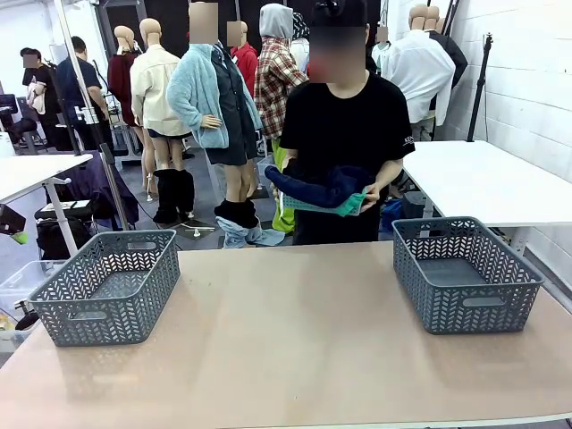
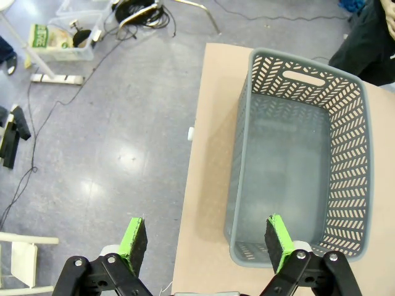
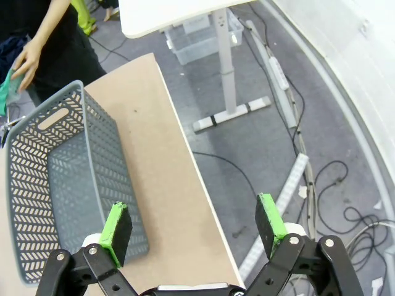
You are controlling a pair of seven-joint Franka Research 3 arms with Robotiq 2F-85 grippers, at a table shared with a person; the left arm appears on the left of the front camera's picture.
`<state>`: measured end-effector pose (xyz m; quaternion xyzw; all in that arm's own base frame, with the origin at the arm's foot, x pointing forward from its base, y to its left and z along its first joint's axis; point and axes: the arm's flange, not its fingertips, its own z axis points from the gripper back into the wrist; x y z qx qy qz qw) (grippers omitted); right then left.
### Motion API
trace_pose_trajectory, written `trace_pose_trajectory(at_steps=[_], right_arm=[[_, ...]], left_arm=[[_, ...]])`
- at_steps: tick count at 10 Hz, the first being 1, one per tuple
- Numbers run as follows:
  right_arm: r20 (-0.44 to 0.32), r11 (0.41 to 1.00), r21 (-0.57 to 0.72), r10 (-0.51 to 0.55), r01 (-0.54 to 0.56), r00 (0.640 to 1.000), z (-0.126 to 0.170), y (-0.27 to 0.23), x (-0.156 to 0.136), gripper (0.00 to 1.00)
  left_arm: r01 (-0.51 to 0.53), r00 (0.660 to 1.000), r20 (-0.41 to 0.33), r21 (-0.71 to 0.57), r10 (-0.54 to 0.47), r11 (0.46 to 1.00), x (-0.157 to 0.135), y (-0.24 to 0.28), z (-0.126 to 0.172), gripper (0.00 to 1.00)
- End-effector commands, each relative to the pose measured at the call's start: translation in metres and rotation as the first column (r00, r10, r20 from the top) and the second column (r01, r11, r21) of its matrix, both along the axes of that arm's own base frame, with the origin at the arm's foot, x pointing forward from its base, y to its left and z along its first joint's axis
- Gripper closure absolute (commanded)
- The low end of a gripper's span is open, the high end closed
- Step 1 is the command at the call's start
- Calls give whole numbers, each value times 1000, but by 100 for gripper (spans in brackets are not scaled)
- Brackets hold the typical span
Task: Sort the tops and bottoms.
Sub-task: Lift clothes from the center of the table with your left hand.
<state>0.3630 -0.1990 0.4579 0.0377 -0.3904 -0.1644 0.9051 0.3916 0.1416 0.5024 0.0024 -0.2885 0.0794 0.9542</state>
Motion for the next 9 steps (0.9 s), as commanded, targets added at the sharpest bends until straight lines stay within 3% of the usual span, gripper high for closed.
trace_pose_trajectory(at_steps=[1,9], right_arm=[[1,1000,0,8,-8,1000,-1,-2,-1,0],[1,1000,0,8,-8,1000,-1,-2,-1,0]], left_arm=[[3,1000,5,13,-3,1000,-2,1,-1,0],[3,1000,5,13,-3,1000,-2,1,-1,0]])
